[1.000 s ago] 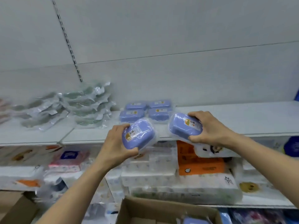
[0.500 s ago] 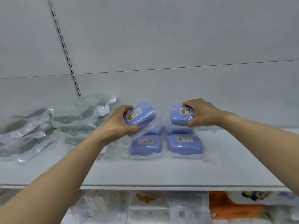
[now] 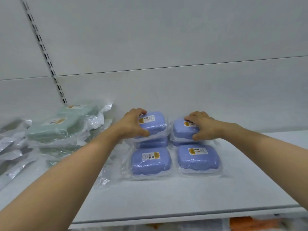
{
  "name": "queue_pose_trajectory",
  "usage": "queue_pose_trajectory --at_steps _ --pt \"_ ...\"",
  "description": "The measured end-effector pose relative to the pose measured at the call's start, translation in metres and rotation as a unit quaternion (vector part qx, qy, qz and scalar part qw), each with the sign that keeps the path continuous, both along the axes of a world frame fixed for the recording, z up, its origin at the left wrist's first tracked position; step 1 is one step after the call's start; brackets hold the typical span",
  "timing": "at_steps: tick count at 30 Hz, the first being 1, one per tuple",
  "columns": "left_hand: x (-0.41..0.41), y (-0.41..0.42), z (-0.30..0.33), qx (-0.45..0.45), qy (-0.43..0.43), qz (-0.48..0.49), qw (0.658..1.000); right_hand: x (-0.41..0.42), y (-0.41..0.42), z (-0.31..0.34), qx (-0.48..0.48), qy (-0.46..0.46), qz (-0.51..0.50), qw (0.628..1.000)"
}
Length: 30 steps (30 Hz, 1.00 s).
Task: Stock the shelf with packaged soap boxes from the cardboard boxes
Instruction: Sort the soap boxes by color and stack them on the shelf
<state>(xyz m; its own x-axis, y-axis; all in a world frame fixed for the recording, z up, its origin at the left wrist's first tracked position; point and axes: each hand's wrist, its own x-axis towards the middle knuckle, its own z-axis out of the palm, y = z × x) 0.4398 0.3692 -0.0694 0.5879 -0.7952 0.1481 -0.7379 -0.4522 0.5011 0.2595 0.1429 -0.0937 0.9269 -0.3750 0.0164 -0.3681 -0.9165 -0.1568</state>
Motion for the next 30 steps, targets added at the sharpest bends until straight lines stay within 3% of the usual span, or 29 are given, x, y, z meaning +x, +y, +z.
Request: queue_pose_trajectory --at_steps 8,15,19,24,30 --pt "0.009 -0.019 -0.022 0.070 0.012 -0.022 0.997 -0.004 0.006 -0.003 -0.063 -0.020 0.021 0.998" --pt "-0.003 -0.016 -0.012 0.143 -0.075 -0.013 0.987 -0.009 0.015 0.000 -0.069 0.003 0.007 0.998" --pt "-0.052 0.004 -0.013 0.022 -0.174 -0.019 0.984 -0.043 0.039 0.009 -0.062 -0.106 0.010 0.992" --pt "-0.144 0.038 -0.036 -0.113 -0.241 -0.034 0.963 -0.119 0.081 -0.001 -0.112 -0.272 0.046 0.955" --pt "-0.265 0.076 -0.082 -0.118 -0.246 -0.023 0.962 -0.232 0.121 -0.050 -0.119 -0.271 0.045 0.954"
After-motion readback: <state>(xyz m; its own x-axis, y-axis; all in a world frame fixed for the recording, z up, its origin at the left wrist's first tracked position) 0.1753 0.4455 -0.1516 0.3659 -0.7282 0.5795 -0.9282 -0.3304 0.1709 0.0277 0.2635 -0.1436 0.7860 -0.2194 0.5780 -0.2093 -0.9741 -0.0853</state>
